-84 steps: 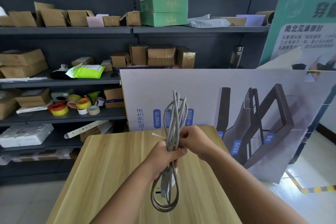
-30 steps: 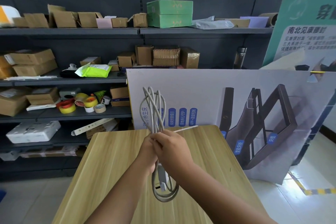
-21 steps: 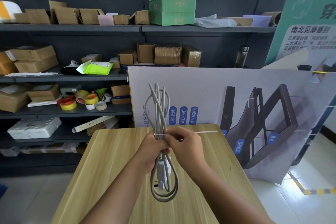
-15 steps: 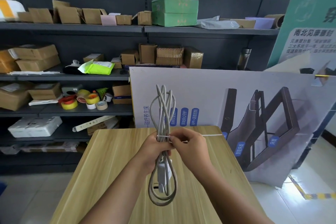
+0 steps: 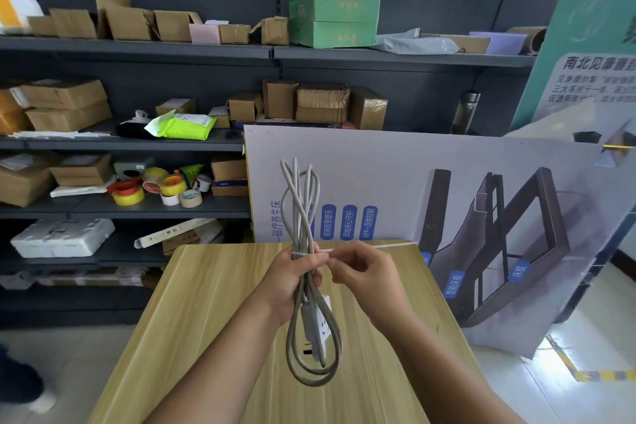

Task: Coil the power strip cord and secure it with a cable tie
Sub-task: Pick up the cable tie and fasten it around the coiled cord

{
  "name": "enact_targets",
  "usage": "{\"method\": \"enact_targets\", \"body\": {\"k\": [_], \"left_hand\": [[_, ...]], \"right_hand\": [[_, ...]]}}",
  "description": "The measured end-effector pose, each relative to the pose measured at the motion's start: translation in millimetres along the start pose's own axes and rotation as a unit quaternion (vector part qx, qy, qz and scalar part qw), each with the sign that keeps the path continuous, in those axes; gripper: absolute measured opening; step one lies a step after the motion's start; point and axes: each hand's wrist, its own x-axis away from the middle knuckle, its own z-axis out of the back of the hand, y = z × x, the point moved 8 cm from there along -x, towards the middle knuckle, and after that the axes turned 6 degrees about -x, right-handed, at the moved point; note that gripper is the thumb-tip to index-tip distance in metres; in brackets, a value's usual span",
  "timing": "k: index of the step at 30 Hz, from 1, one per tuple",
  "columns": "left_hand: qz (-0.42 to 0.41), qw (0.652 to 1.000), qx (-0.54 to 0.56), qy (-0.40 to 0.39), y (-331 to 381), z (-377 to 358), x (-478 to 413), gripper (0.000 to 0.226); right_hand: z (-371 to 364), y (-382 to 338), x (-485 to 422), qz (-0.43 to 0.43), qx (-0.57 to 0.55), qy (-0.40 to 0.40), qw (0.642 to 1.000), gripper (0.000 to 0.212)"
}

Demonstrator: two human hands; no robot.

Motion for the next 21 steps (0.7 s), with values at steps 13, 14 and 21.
{"method": "enact_targets", "body": {"k": [13,14,21], "left_hand": [[0.04,0.998,0.028,-0.037,-16,4,-15,0.027],[0.045,0.998,0.029,-0.039,-17,5,-15,0.03],[0.05,0.996,0.066,-0.041,-13,9,-21,0.032]], "right_hand": [[27,79,-27,-0.211,-0.625,-0.041,0.75,0.065],[26,77,-30,-0.212,-0.608,-0.05,0.763,0.056],[25,68,-26,-0.237,-0.501,-0.129,0.822,0.05]]}}
